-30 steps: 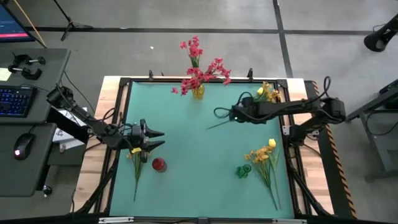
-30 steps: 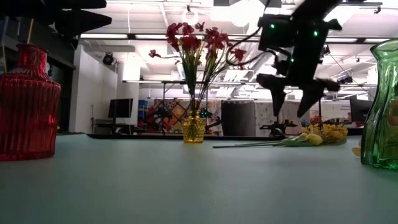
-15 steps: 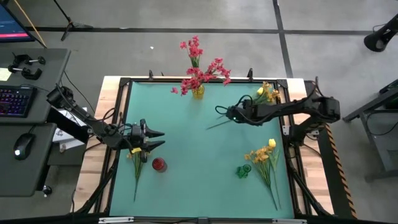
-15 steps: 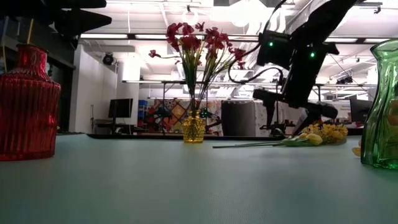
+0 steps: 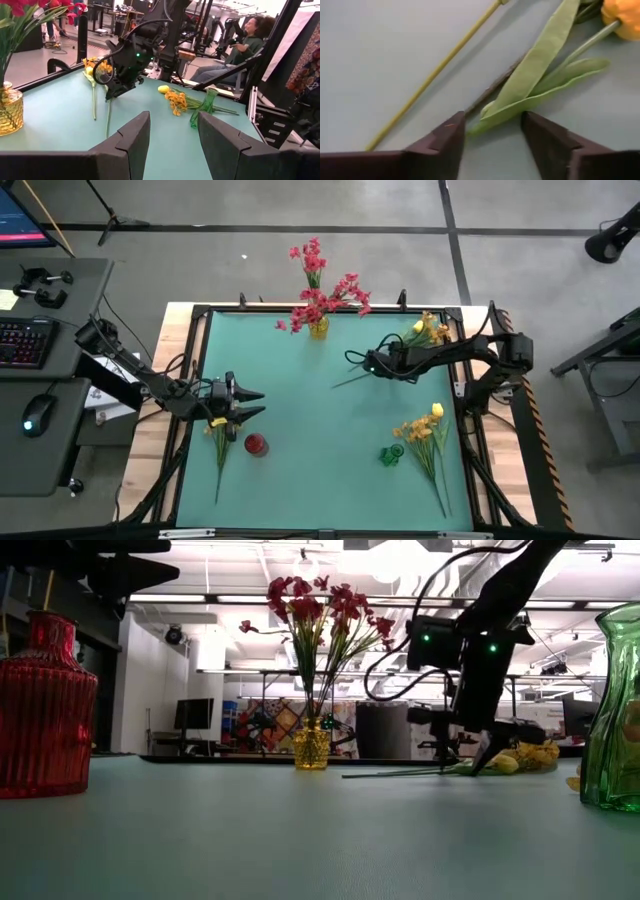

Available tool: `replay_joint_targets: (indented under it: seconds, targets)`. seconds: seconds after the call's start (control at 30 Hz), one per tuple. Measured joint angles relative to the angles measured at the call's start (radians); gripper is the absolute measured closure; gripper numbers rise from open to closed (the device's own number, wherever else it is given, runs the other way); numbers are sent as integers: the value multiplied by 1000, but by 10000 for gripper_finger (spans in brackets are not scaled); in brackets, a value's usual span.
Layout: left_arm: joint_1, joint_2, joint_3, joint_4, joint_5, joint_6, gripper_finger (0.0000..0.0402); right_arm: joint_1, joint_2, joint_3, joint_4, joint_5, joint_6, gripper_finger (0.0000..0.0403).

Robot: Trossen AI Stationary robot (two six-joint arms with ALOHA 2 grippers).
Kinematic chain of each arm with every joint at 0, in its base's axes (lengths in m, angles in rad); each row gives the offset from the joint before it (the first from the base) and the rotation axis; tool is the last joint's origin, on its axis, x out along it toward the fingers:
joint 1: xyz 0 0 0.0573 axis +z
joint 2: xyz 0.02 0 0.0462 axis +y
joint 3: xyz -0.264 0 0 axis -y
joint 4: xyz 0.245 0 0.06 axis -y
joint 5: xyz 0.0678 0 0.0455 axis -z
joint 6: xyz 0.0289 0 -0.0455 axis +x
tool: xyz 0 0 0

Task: Sort flowers into vase by color
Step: Put the middle yellow tulip into the green vase

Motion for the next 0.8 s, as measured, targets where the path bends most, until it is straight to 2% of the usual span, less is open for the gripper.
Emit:
replay_joint_targets:
  seconds: [0.17, 0.23, 0.43, 0.67, 0.8]
  targets:
    - [0, 0, 0, 0, 0, 0, 250, 14, -1, -1, -48, 12, -28, 356]
    - [0, 0, 0, 0, 0, -2, 250, 29, -10, -3, -64, 23, -42, 389]
    - [0, 0, 0, 0, 0, -15, 250, 79, -91, 10, -172, 30, -86, 390]
    - [0, 0, 0, 2, 0, -17, 250, 187, -222, 137, -408, 168, -171, 400]
    - [0, 0, 0, 2, 0, -23, 250, 293, -295, 226, -511, 279, -229, 401]
